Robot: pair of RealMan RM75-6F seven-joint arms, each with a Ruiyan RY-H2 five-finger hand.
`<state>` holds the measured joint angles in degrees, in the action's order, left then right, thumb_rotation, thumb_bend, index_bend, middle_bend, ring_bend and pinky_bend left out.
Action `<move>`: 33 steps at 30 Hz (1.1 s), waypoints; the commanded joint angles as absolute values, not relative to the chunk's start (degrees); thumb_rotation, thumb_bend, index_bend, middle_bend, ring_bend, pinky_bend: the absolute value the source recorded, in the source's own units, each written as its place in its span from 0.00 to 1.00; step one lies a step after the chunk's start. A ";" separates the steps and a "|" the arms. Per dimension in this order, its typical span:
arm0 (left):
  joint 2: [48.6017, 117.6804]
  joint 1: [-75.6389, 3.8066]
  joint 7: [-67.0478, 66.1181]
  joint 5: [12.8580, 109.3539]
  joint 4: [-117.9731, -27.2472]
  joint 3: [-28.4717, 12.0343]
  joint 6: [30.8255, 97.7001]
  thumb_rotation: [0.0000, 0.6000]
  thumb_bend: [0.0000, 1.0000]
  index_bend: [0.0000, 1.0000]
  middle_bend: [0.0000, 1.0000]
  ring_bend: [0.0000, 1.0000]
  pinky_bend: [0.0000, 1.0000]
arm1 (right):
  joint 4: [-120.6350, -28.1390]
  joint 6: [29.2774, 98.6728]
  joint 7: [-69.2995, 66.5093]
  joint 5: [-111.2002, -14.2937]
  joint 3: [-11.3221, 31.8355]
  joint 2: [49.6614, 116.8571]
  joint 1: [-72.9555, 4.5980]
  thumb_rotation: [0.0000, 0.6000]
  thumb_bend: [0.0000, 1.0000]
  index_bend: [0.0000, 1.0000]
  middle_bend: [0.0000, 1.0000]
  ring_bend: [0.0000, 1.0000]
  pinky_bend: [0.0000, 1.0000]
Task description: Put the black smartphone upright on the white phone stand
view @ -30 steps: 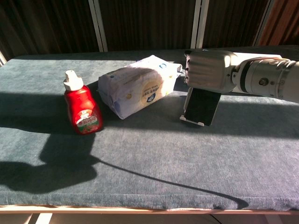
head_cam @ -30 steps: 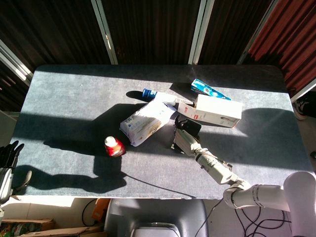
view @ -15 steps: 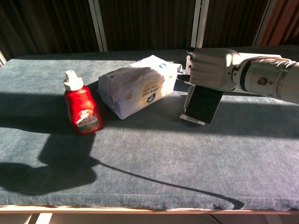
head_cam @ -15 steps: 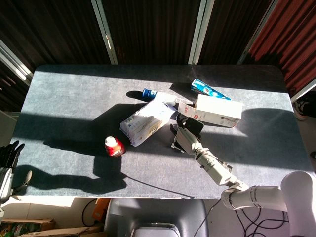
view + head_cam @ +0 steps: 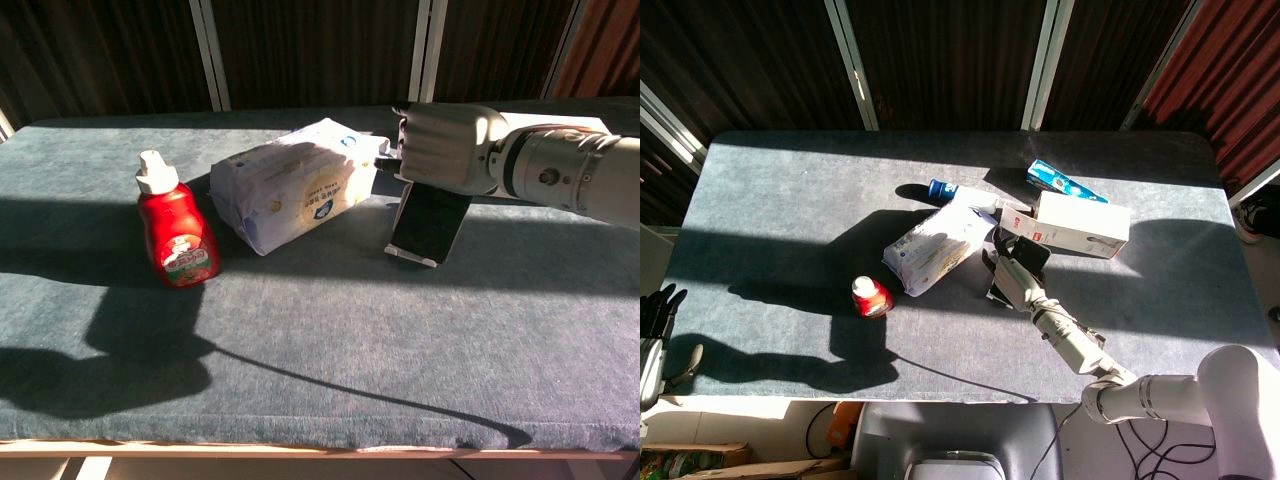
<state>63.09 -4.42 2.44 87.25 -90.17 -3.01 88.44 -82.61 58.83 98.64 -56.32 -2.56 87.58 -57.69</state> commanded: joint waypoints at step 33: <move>62.75 -4.00 3.34 87.97 -90.14 -2.80 89.15 1.00 0.38 0.00 0.00 0.00 0.00 | -106.75 80.54 78.37 -60.42 -3.22 76.86 -44.50 1.00 0.19 0.00 0.00 0.00 0.00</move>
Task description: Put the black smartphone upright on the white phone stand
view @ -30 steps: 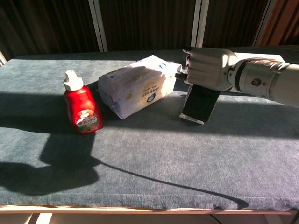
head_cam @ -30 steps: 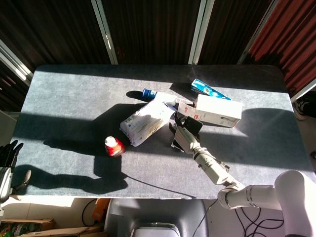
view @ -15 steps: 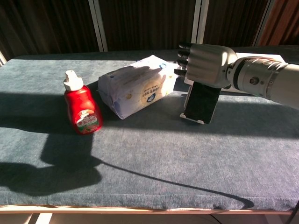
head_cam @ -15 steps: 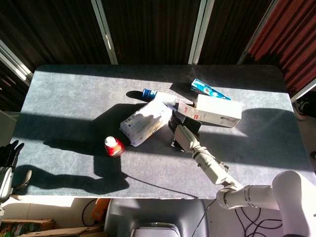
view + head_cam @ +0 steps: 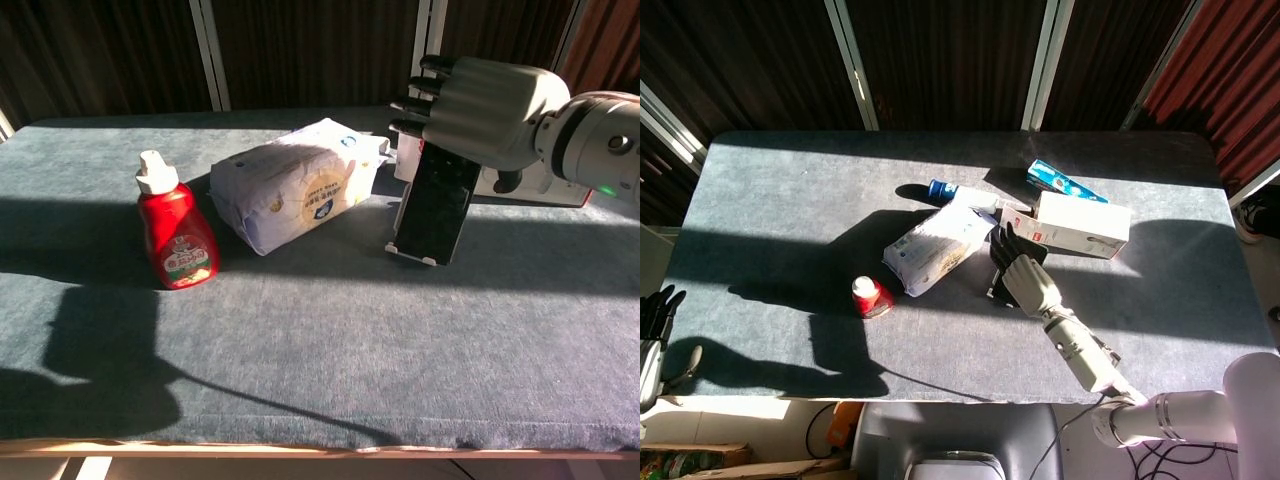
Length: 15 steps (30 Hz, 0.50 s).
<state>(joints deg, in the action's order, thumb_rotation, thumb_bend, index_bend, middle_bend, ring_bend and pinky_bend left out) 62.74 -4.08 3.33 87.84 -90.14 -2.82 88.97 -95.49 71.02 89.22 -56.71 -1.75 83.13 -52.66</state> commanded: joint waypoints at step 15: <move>64.47 -4.47 -0.62 90.30 -89.94 -2.03 89.27 1.00 0.37 0.00 0.00 0.00 0.00 | -88.72 97.26 19.83 -77.27 -12.46 72.34 -14.94 1.00 0.19 0.00 0.00 0.00 0.00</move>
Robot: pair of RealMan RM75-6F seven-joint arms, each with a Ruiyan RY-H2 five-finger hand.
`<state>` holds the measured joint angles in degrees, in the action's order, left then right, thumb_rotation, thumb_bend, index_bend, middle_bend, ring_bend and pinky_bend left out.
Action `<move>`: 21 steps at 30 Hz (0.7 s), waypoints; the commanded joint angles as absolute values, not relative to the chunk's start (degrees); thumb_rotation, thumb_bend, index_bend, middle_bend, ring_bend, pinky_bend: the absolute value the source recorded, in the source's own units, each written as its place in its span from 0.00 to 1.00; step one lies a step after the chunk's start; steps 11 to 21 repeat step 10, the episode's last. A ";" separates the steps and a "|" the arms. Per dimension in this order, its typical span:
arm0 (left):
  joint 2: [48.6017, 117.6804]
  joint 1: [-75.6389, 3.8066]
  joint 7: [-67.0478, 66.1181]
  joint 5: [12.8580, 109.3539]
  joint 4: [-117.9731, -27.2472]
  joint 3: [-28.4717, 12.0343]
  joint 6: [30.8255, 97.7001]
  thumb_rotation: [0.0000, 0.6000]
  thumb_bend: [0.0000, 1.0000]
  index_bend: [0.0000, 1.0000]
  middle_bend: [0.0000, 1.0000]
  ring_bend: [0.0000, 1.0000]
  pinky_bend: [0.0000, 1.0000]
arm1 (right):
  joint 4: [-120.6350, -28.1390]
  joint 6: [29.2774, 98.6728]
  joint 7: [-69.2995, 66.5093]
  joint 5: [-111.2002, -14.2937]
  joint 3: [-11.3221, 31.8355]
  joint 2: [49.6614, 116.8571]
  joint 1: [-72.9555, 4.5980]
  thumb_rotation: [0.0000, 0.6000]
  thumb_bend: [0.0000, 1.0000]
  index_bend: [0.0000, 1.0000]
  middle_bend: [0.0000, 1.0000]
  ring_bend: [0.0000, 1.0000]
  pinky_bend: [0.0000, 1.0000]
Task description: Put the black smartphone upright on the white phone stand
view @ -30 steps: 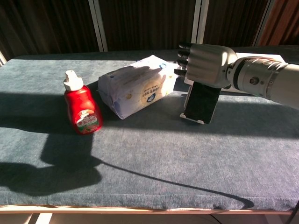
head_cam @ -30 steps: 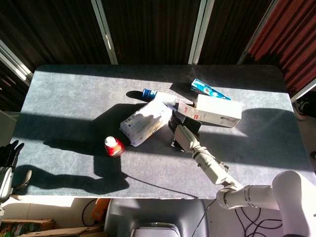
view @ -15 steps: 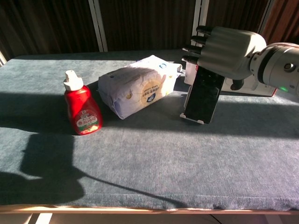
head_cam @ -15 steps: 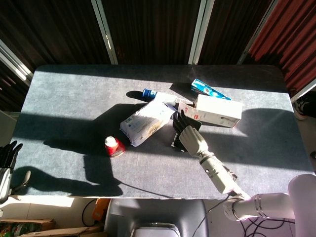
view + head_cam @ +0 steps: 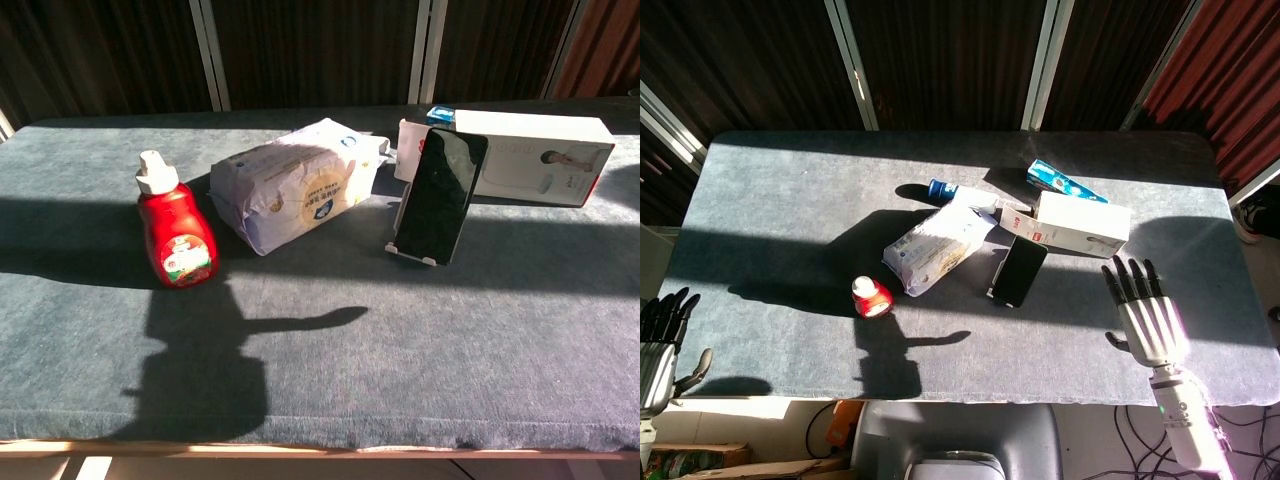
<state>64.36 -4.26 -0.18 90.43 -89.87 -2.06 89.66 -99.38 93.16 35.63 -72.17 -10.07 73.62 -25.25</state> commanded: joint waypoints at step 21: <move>64.63 -4.51 -1.72 89.93 -90.35 -2.08 89.08 1.00 0.37 0.00 0.00 0.00 0.00 | -88.84 95.00 18.67 -79.43 -8.69 71.50 -12.78 1.00 0.18 0.00 0.00 0.00 0.00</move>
